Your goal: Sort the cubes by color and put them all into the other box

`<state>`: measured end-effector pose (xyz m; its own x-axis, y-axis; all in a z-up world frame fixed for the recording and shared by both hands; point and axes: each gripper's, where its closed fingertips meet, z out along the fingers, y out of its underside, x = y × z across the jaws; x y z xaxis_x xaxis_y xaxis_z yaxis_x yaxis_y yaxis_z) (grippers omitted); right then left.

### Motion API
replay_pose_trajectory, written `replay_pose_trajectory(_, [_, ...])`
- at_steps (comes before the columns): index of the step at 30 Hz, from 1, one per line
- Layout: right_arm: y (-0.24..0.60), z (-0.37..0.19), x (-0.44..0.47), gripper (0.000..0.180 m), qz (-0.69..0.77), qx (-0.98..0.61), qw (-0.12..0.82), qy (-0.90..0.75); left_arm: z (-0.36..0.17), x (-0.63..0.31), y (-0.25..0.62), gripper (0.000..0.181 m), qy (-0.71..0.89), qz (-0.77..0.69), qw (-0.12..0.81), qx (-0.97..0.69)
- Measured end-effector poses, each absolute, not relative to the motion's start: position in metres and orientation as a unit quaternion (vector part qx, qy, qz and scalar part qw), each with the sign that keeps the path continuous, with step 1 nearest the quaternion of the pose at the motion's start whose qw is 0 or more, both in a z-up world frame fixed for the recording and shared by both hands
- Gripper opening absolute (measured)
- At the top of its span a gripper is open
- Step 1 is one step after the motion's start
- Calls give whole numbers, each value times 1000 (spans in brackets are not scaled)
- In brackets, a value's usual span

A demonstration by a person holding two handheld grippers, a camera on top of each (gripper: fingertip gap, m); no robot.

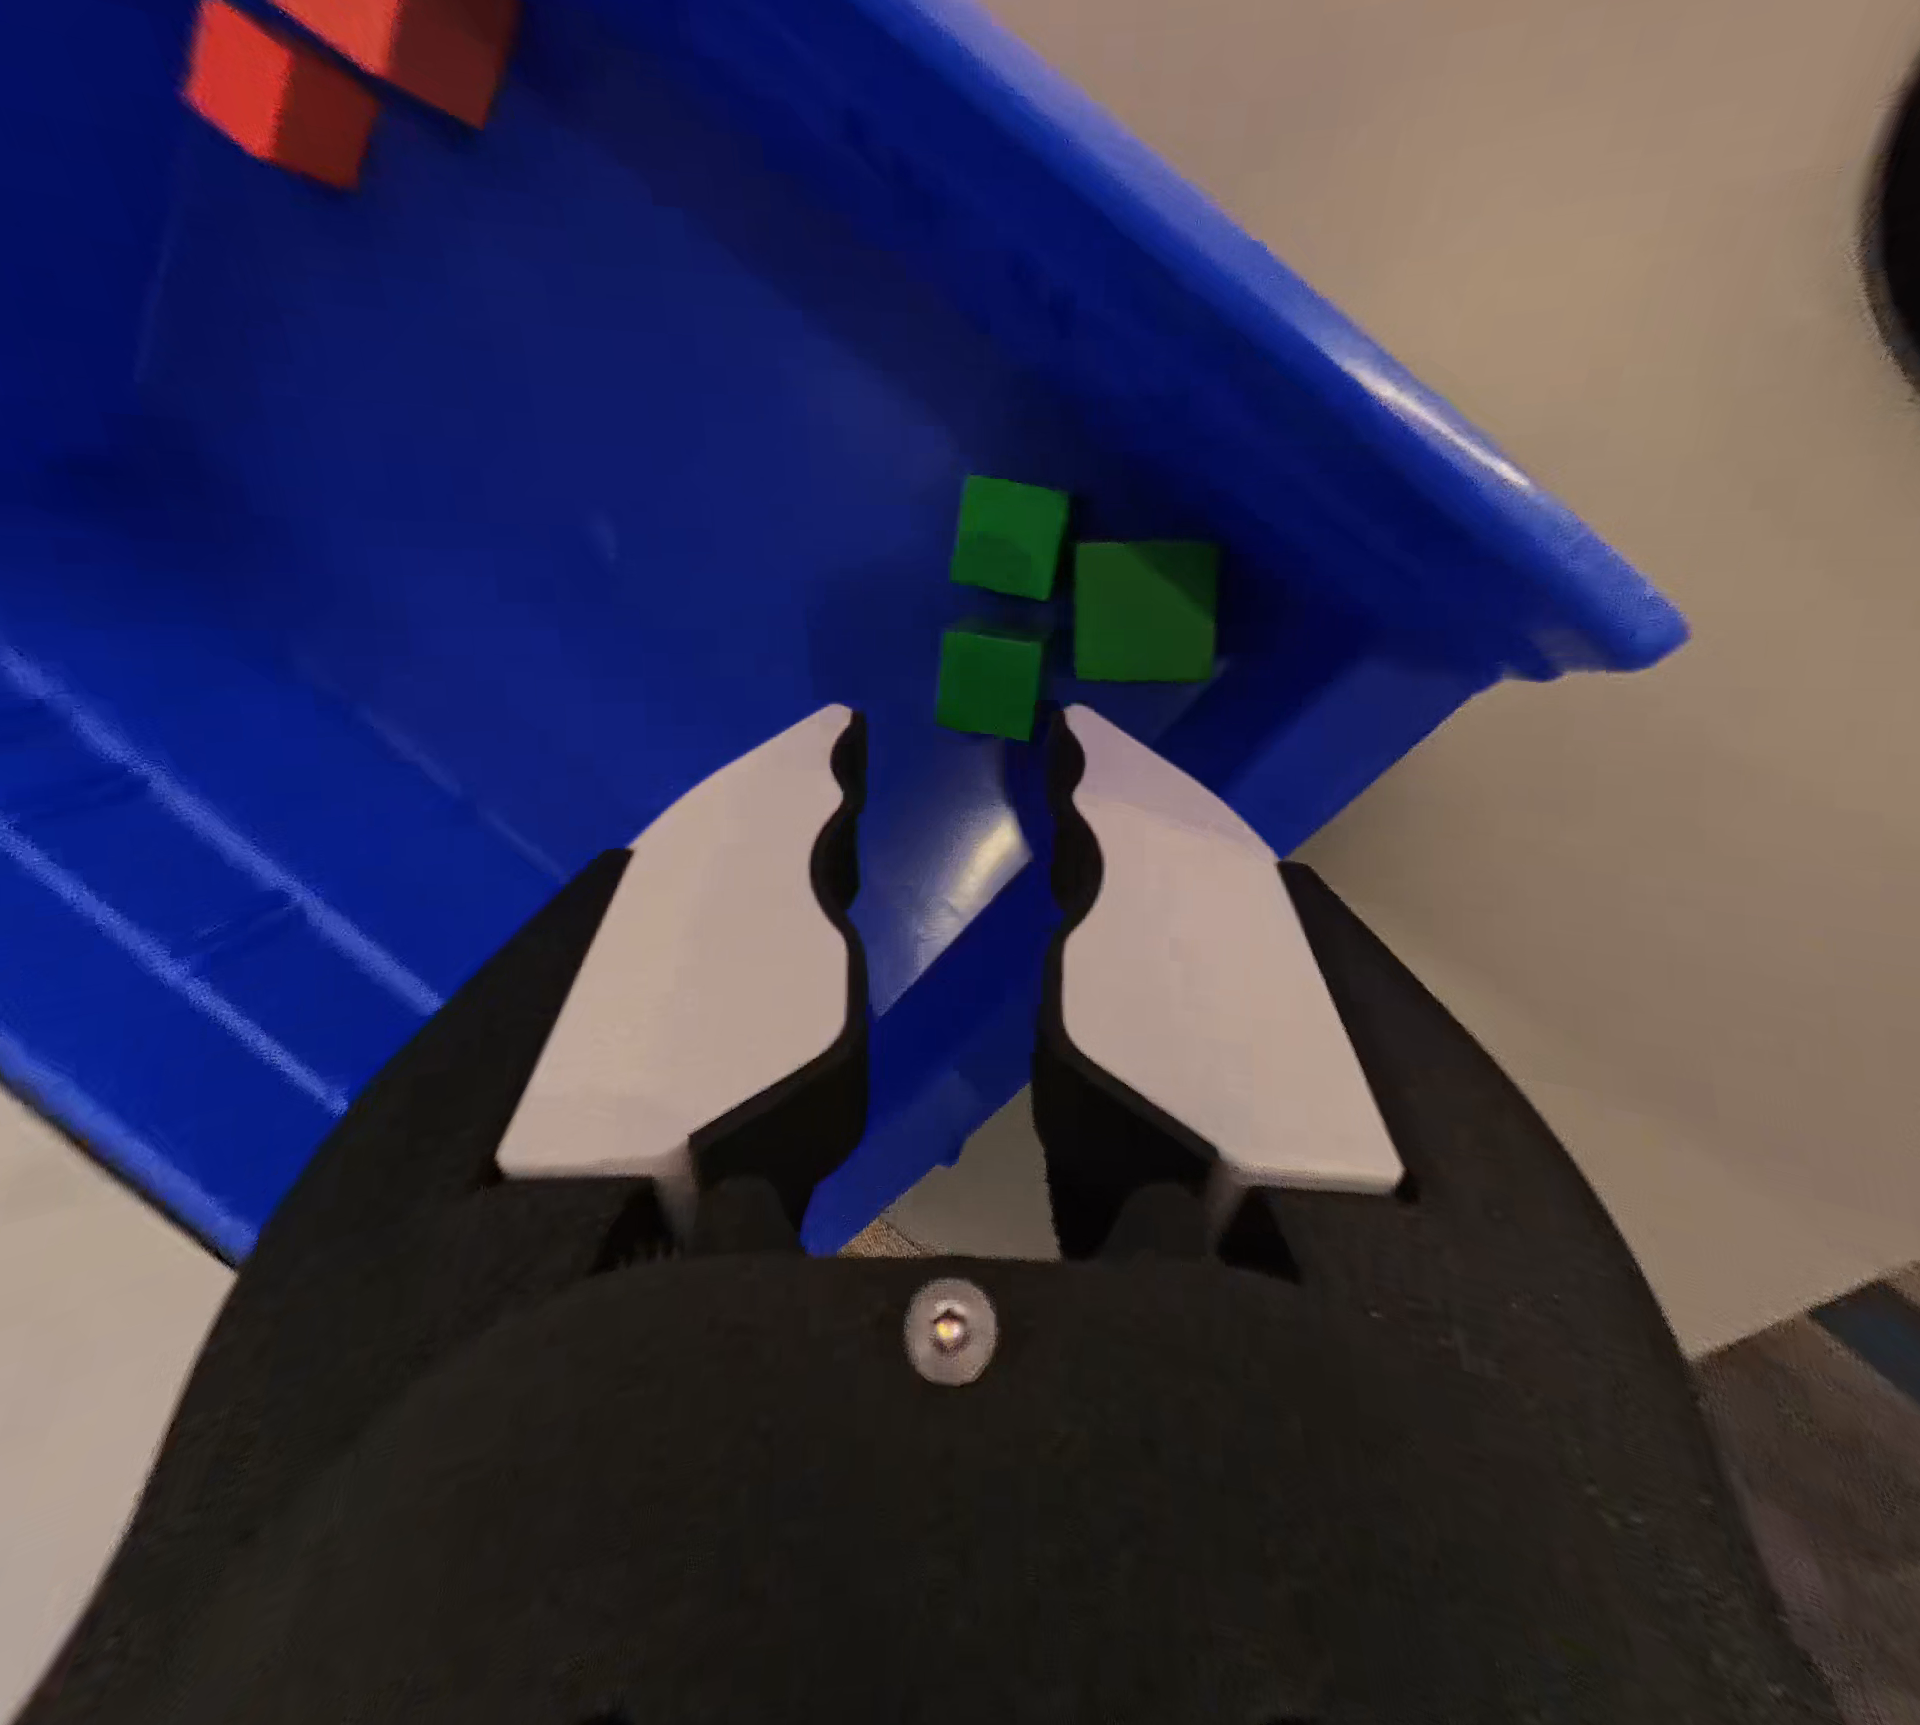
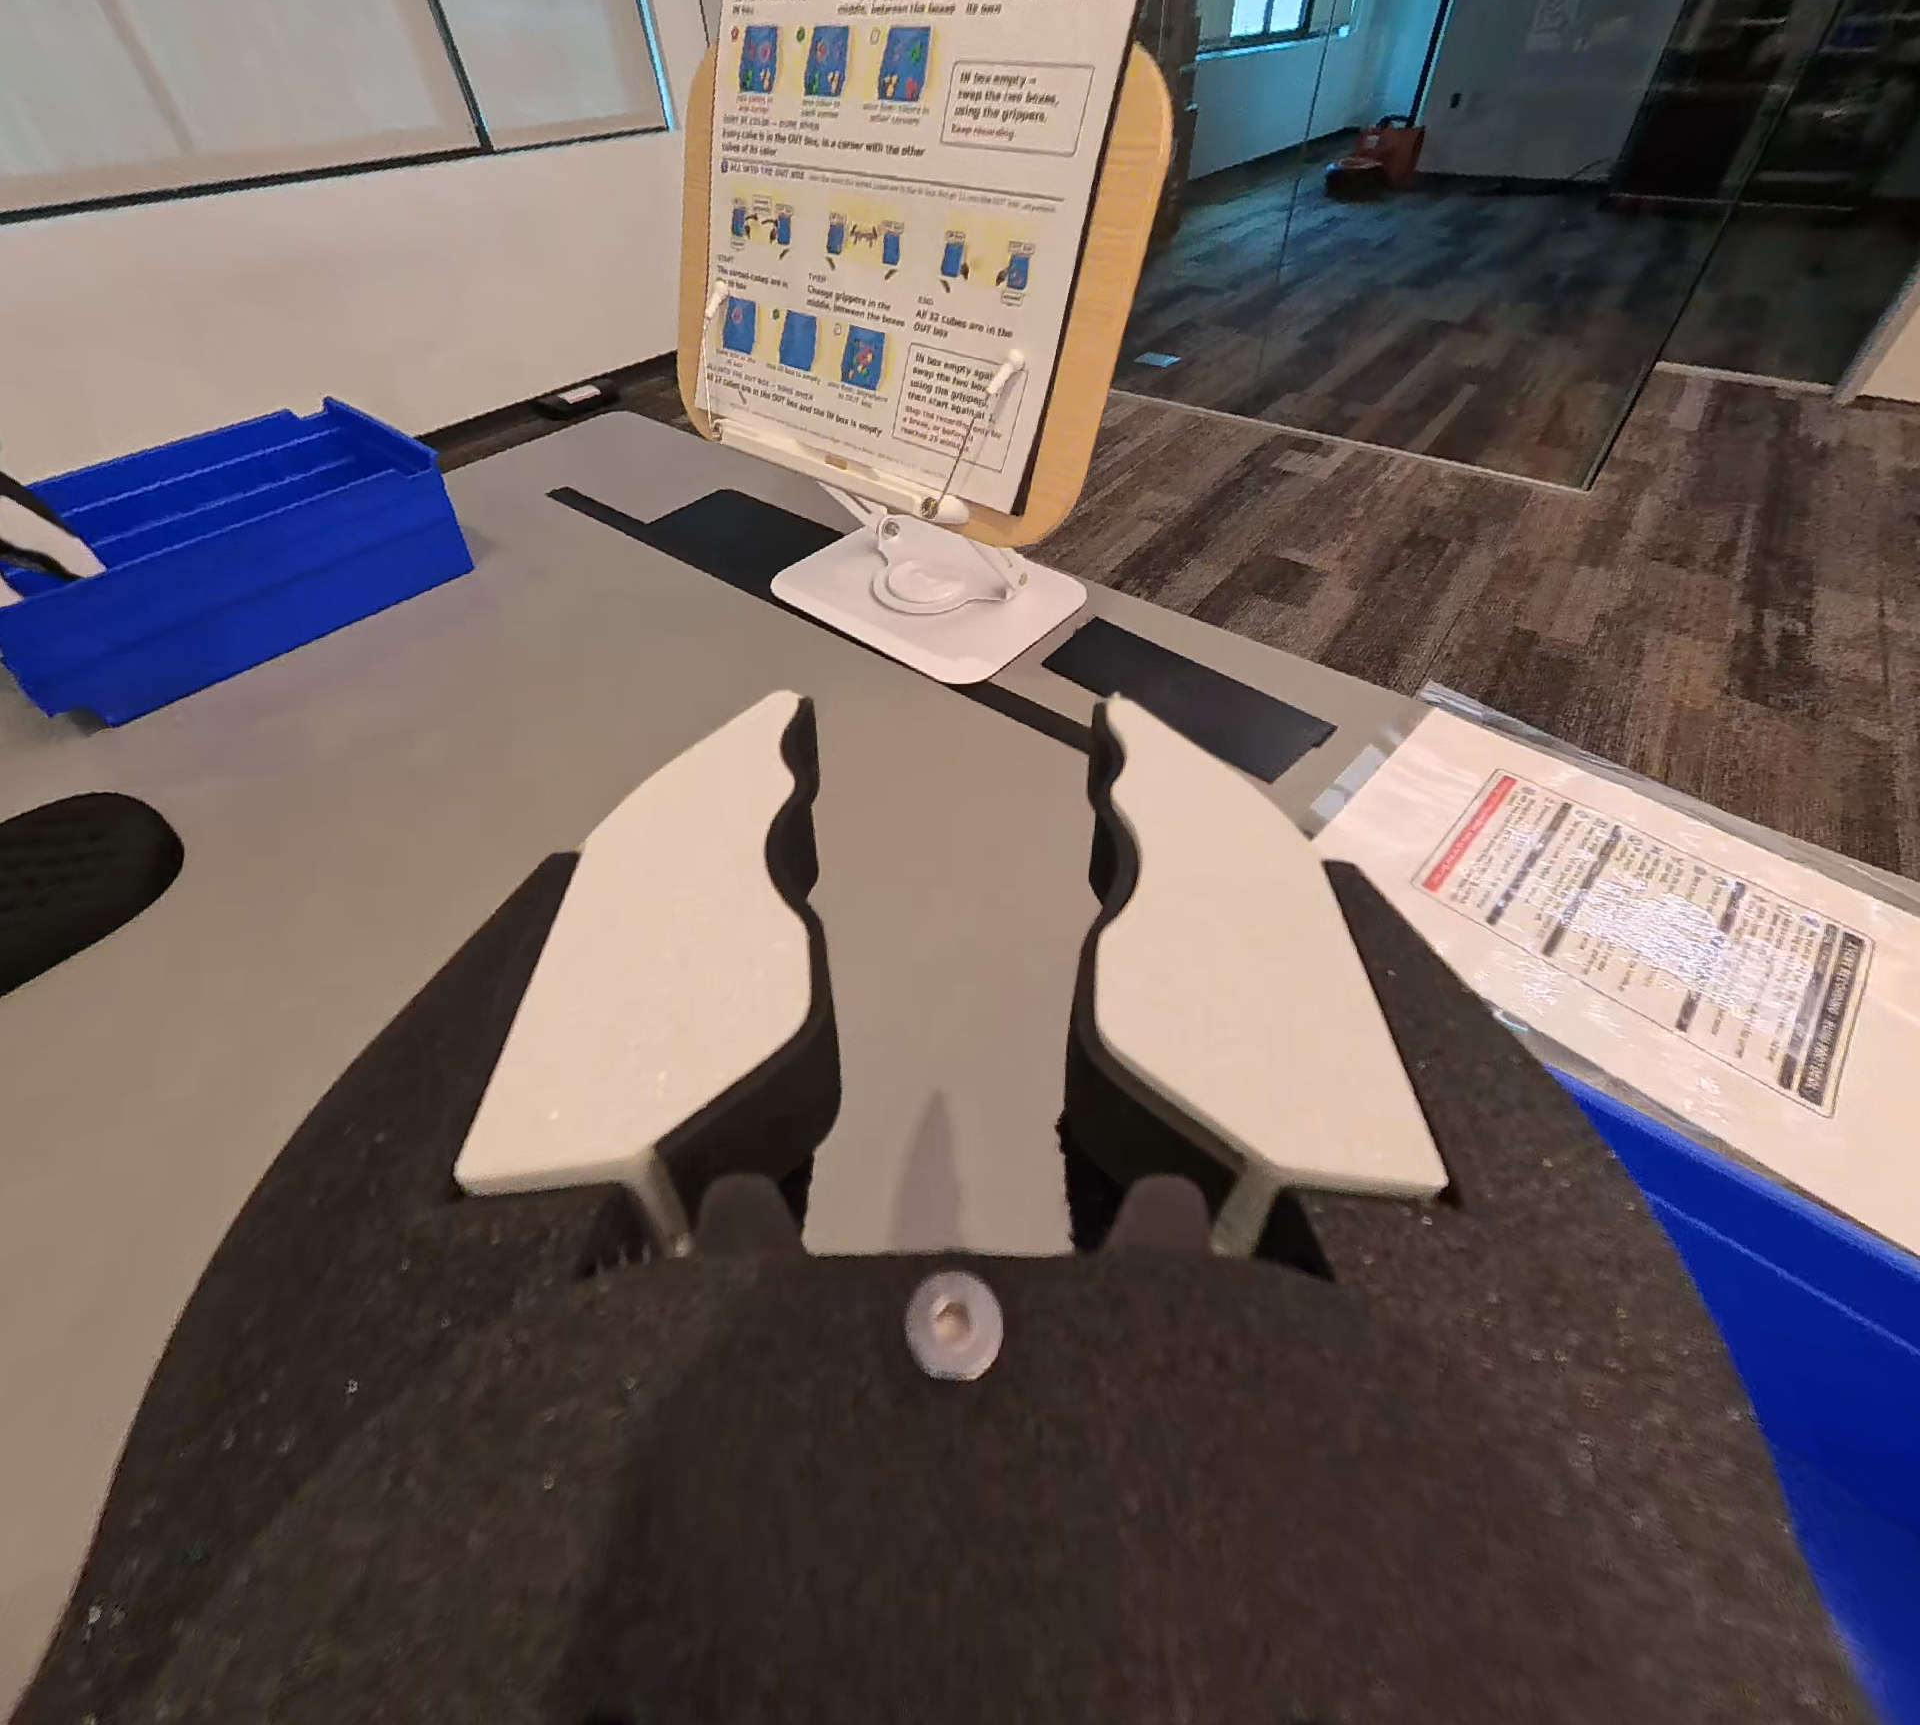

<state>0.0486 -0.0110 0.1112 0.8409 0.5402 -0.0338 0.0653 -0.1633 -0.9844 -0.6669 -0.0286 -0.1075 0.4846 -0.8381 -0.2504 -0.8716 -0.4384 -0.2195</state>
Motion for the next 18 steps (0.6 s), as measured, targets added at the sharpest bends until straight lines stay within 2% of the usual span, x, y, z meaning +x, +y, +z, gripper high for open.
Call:
replay_pose_trajectory(10, [-12,100,42,49,182,-758,587,-217,-129,-669,-30,24,522,13,32,-852])
replay_pose_trajectory(18, [-15,97,53,48,189,-761,585,-207,-132,-676,-19,21,528,45,21,-848])
